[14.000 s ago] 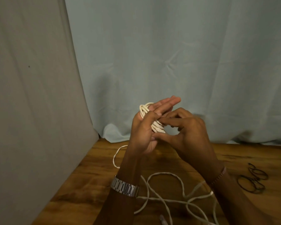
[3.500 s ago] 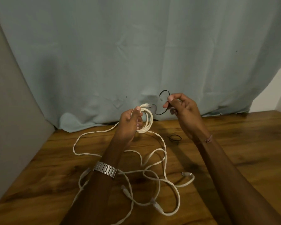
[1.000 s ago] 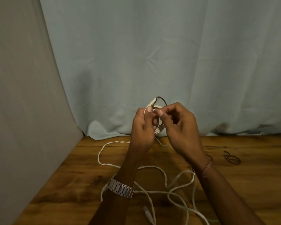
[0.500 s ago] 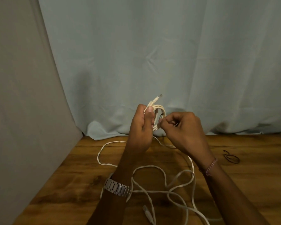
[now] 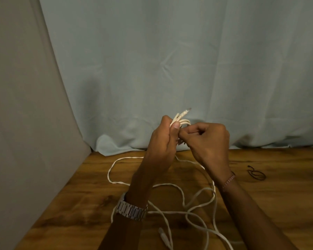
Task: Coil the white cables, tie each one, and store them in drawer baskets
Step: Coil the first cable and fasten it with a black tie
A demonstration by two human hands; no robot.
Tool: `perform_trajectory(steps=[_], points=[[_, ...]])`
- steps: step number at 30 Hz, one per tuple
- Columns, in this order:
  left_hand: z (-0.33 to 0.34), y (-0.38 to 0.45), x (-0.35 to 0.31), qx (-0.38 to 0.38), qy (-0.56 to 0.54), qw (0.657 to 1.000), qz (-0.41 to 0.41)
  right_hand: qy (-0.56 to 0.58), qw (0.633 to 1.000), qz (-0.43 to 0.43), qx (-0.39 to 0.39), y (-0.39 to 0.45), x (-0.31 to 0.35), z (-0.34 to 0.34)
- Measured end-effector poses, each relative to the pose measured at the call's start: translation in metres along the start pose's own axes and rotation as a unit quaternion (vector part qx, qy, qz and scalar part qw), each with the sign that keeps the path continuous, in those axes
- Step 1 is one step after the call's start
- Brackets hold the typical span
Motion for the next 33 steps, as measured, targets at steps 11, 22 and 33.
perform_trajectory(steps=[11, 22, 33], points=[[-0.003, 0.001, 0.017, -0.01, 0.014, 1.0, -0.013, 0.269, 0.95, 0.152, 0.041, -0.018, 0.006, 0.017], [-0.01, 0.001, 0.018, -0.032, -0.025, 0.999, -0.017, 0.397, 0.851, 0.27, 0.211, -0.016, 0.016, 0.015], [-0.002, 0.0, 0.021, -0.033, -0.097, 0.991, -0.088, 0.463, 0.778, 0.346, 0.246, -0.015, 0.013, 0.02]])
Point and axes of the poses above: each hand's wrist, its own y-axis towards the middle knuckle, its own z-axis out of the palm, x = y × z, the point moved 2 cm from there along y, towards the middle knuckle, and after that the axes turned 5 degrees about y, right-handed, at the moved point
